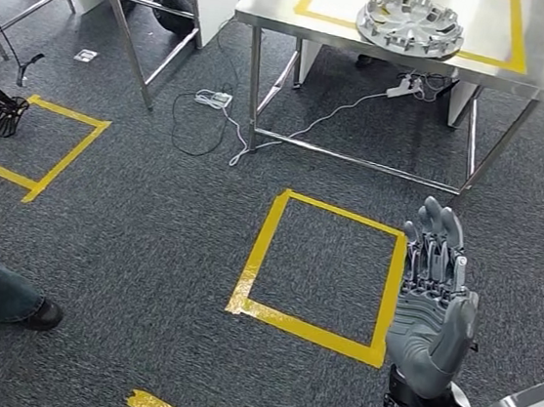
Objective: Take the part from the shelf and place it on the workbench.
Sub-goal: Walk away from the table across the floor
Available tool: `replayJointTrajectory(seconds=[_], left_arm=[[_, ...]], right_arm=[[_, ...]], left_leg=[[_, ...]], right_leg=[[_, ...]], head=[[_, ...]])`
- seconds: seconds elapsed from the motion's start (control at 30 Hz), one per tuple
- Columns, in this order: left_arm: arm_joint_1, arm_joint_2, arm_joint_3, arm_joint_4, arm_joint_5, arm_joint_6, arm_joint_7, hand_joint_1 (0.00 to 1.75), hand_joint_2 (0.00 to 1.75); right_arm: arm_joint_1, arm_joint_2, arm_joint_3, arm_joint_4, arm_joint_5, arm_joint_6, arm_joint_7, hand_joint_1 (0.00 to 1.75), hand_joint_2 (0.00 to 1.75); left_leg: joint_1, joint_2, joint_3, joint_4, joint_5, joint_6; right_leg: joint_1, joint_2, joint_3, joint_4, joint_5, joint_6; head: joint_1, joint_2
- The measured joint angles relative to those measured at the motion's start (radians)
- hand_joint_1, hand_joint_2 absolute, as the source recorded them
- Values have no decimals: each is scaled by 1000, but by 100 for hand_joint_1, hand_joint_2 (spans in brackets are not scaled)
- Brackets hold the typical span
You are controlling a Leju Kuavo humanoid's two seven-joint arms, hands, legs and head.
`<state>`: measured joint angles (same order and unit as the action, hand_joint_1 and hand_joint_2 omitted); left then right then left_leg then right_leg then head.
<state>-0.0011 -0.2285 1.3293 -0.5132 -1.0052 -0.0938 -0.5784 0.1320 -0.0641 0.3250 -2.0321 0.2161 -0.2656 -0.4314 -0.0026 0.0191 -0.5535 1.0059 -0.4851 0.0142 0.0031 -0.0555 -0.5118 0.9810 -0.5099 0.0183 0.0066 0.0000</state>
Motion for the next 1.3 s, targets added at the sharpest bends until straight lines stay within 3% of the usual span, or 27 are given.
replayJointTrajectory(seconds=[0.07,0.1,0.2,0.23,0.27,0.3,0.37,0.43,0.53,0.6,0.67,0.73,0.77,0.8,0.83,0.87,0.93,1.03,1.1,1.17,1.23,1.27,1.3], left_arm=[[2,-1,1,0,0,0,0,0,0],[2,-2,2,-1,0,0,0,0,0],[1,-2,2,-2,0,0,0,0,0],[1,-2,2,-2,0,0,0,0,0],[2,-3,2,-3,0,0,0,0,0],[2,-4,2,-3,0,0,0,0,0],[1,-6,2,-3,0,0,0,0,0],[1,-7,2,-3,0,0,0,0,0],[2,-8,4,-4,0,-4,1,0,0],[3,-9,7,-8,-1,-7,2,0,0],[2,-11,8,-11,-1,-8,3,0,0],[2,-13,8,-13,-1,-11,3,0,0],[3,-14,9,-15,-2,-12,4,0,0],[4,-14,10,-17,-2,-14,5,0,0],[5,-14,11,-19,-2,-15,5,0,0],[5,-14,12,-22,-3,-16,6,0,0],[4,-16,14,-27,-6,-20,7,0,0],[3,-19,18,-32,-11,-25,8,0,0],[6,-22,19,-35,-12,-27,8,0,0],[5,-24,20,-39,-12,-29,8,0,0],[5,-24,23,-43,-12,-31,8,0,0],[5,-23,24,-44,-12,-32,9,0,0],[6,-23,26,-45,-12,-33,9,0,0]], right_arm=[[-4,0,0,0,0,1,0,0,0],[-5,0,0,0,1,1,1,0,0],[-6,0,0,0,1,1,1,0,0],[-5,0,0,0,1,1,2,0,0],[-5,0,0,0,1,1,2,0,0],[-4,0,0,0,1,1,2,0,0],[-2,0,0,0,2,0,2,0,0],[0,0,1,0,3,-1,2,0,0],[1,0,0,-1,6,-1,2,0,0],[2,0,0,-1,7,-2,2,0,0],[5,0,0,-1,8,-4,2,0,0],[8,0,0,-1,9,-4,2,0,0],[8,0,0,-1,10,-5,2,0,0],[9,0,0,-1,11,-6,2,0,0],[8,0,0,-1,12,-7,2,0,0],[8,0,0,-1,14,-8,2,0,0],[7,0,0,-1,21,-9,2,0,0],[2,0,0,-1,28,-9,2,0,0],[-2,0,1,-1,30,-9,2,0,0],[-3,0,1,-1,33,-10,2,0,0],[-2,0,4,0,35,-10,2,0,0],[-2,0,5,1,35,-10,2,0,0],[-2,0,7,2,36,-10,3,0,0]], left_leg=[[3,-6,-2,-4,4,12],[6,-9,-2,-6,7,17],[8,-19,-7,-8,11,26],[7,-23,-9,-8,11,27],[7,-28,-9,-7,12,27],[6,-33,-8,-7,12,27],[6,-47,-5,-7,12,26],[4,-58,-8,-4,13,20],[5,-71,-17,-3,19,2],[5,-63,-26,17,4,-8],[8,-44,-66,111,-53,-17],[11,-36,-124,244,-112,-24],[12,-35,-138,278,-120,-26],[13,-33,-134,276,-107,-27],[13,-30,-110,231,-77,-27],[13,-22,-73,159,-41,-25],[9,-1,-12,36,-2,-18],[4,-2,-3,2,-2,-2],[7,-11,-4,-2,2,9],[10,-21,-6,-5,6,18],[9,-33,-10,-4,8,23],[8,-41,-11,-4,8,24],[7,-50,-12,-4,9,24]], right_leg=[[-2,6,-5,7,-9,11],[-3,18,-17,32,-28,16],[-6,48,-108,222,-124,27],[-7,50,-136,279,-141,28],[-7,51,-148,301,-138,28],[-6,52,-140,279,-114,26],[-6,67,-77,144,-37,18],[-6,88,-20,27,2,9],[-5,88,-5,-1,4,0],[-9,75,-3,-7,9,-12],[-12,58,0,-12,12,-22],[-11,43,-1,-11,11,-25],[-11,36,-1,-11,11,-25],[-11,30,0,-11,10,-24],[-11,24,1,-10,9,-23],[-11,18,4,-9,7,-20],[-7,8,5,-3,1,-11],[-3,-5,2,1,-3,4],[-6,5,-5,14,-18,16],[-7,33,-48,103,-72,24],[-8,48,-116,245,-135,26],[-8,50,-140,291,-147,25],[-7,52,-145,299,-136,23]], head=[[1,0],[3,0],[7,0],[7,0],[7,0],[7,0],[7,0],[7,0],[6,0],[4,0],[0,0],[-2,0],[-2,0],[-2,0],[-2,0],[-2,0],[-2,0],[-1,0],[1,0],[5,0],[7,0],[7,0],[7,0]])
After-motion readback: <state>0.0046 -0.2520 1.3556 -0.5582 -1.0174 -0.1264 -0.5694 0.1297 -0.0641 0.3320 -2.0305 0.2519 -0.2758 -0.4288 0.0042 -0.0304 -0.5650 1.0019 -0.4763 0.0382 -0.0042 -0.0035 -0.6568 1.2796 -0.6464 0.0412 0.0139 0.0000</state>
